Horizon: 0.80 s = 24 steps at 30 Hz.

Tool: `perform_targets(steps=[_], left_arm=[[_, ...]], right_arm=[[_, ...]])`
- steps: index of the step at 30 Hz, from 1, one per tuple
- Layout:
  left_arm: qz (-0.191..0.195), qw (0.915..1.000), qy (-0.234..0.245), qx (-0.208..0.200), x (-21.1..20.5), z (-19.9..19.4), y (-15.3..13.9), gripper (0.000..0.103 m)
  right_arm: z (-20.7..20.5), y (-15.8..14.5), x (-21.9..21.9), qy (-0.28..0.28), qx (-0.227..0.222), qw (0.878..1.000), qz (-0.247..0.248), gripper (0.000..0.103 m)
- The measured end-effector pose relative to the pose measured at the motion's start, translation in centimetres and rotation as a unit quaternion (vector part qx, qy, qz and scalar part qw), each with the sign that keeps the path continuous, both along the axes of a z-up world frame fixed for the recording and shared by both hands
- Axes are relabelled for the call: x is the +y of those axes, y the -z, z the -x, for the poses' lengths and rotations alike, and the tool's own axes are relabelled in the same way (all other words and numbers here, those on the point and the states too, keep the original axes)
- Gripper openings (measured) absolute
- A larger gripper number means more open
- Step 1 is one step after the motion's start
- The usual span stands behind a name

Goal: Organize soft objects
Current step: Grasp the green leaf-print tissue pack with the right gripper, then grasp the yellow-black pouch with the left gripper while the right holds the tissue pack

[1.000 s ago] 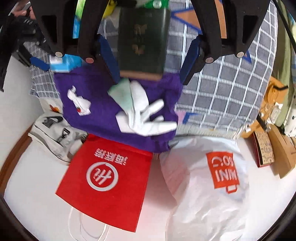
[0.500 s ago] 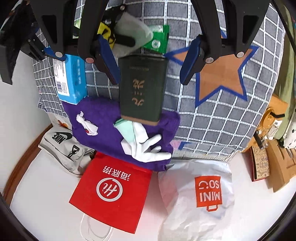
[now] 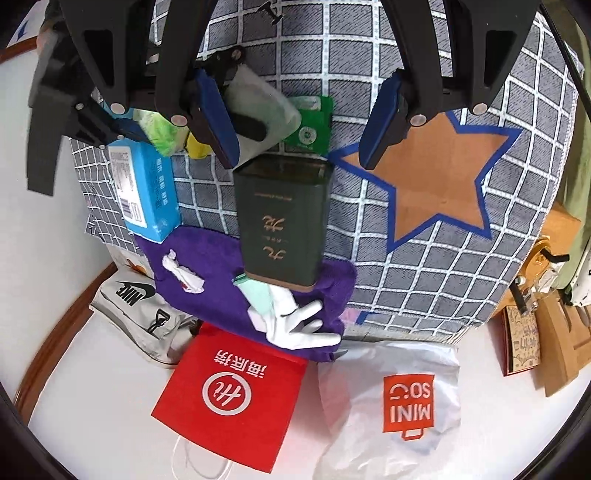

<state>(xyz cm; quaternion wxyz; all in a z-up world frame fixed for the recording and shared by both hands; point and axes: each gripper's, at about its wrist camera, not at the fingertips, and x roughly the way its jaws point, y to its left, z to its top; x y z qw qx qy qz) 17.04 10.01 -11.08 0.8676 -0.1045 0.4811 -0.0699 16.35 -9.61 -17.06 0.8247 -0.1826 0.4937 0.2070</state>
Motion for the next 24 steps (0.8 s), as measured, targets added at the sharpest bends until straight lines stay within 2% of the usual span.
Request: perform_targets(steps=[3,8,16,24], left_arm=[[0.001,1.0,-0.007,0.001,0.3,0.3,0.0,0.065],[-0.001,0.9999,-0.015,-0.001,0.3,1.2,-0.2,0.065],[-0.021,0.9995,-0.019,0.009,-1.0,3.2,1.4,0.065],[-0.034,0.9992,-0.001,0.02,-3.2,4.3,3.6,0.065]], right_arm=[[0.3,-1.0,-1.0,0.017,0.007,0.999,-0.046,0.043],[1.8,-2.8,-1.8,0.032,-0.009,0.996,-0.078,0.043],[5.3,-4.2,-5.1,0.058,-0.036,0.994,-0.084,0.043],[7.6,-1.7,-9.6,0.111,-0.031,0.991,-0.061,0.043]])
